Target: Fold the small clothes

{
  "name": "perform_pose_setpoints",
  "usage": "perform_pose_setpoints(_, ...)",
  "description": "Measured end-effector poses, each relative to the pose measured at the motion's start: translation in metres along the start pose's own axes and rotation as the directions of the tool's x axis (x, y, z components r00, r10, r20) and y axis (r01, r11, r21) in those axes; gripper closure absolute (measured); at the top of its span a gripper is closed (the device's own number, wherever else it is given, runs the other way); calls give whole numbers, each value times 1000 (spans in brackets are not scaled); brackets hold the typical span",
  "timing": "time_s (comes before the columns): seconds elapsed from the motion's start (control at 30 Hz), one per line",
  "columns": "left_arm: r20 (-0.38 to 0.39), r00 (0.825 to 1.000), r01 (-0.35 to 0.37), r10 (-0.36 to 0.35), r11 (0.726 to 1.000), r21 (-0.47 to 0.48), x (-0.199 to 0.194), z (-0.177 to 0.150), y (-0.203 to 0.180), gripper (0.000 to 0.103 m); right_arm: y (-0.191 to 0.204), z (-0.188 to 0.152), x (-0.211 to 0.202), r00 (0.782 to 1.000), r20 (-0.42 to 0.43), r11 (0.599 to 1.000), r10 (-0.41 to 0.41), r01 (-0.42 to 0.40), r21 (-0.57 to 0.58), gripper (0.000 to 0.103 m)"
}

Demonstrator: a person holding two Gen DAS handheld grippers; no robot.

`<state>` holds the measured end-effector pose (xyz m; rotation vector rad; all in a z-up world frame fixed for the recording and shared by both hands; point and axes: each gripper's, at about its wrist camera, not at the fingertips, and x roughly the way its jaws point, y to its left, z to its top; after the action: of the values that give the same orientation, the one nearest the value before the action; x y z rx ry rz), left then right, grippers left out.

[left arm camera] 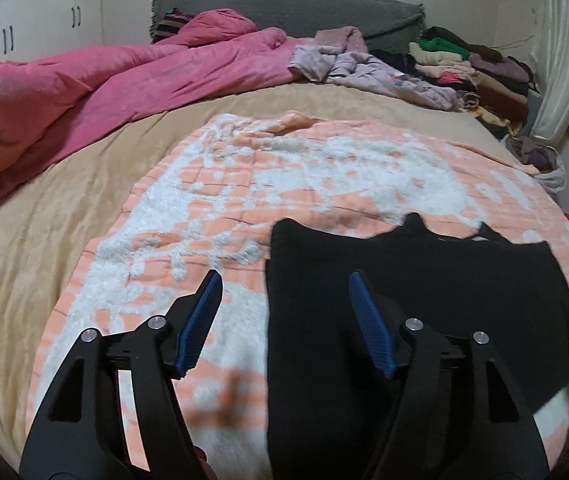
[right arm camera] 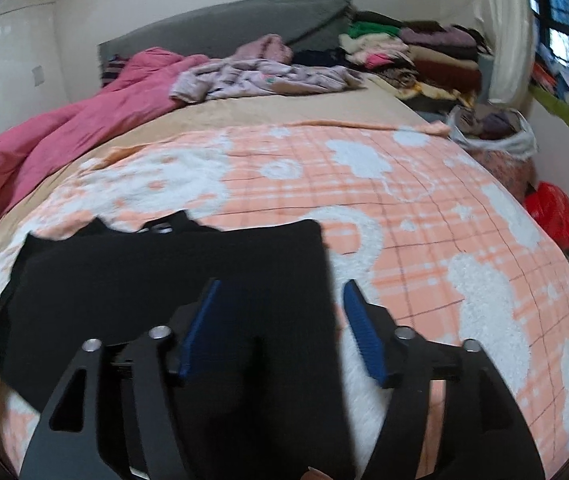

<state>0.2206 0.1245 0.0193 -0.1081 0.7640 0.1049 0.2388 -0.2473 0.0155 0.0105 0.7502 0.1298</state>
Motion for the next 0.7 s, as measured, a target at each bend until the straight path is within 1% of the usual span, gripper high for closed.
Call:
perform_pose_setpoints(0.07, -3, 1000, 18, -18, 1000, 8, -6, -4, -6, 41, 8, -2, -7, 1000, 6, 1000, 23, -23, -14, 36)
perform_pose_setpoints(0.13, -12, 1000, 29, -29, 999, 18, -10, -8, -12, 39, 15, -5, -15, 999, 7, 999, 40, -40, -22, 31)
perform_pose_setpoints(0.2, -20, 999, 42, -41, 999, 18, -12, -12, -15, 38, 22, -8, -22, 998, 8, 998, 64, -63, -27, 29)
perform_pose_setpoints(0.4, -54, 996, 67, -65, 997, 45, -16, -22, -26, 36, 36, -15, -35, 997, 4, 995, 79, -79, -64, 22)
perform_pose_setpoints(0.57, -93, 993, 75, -69, 995, 72, -13, -33, -32, 36, 42, -23, -35, 997, -18, 994, 76, -77, -82, 21)
perform_pose_setpoints(0.7, -136, 988, 85, -74, 993, 77, -7, -46, -34, 36, 45, -33, -28, 995, -59, 992, 77, -83, -99, 21)
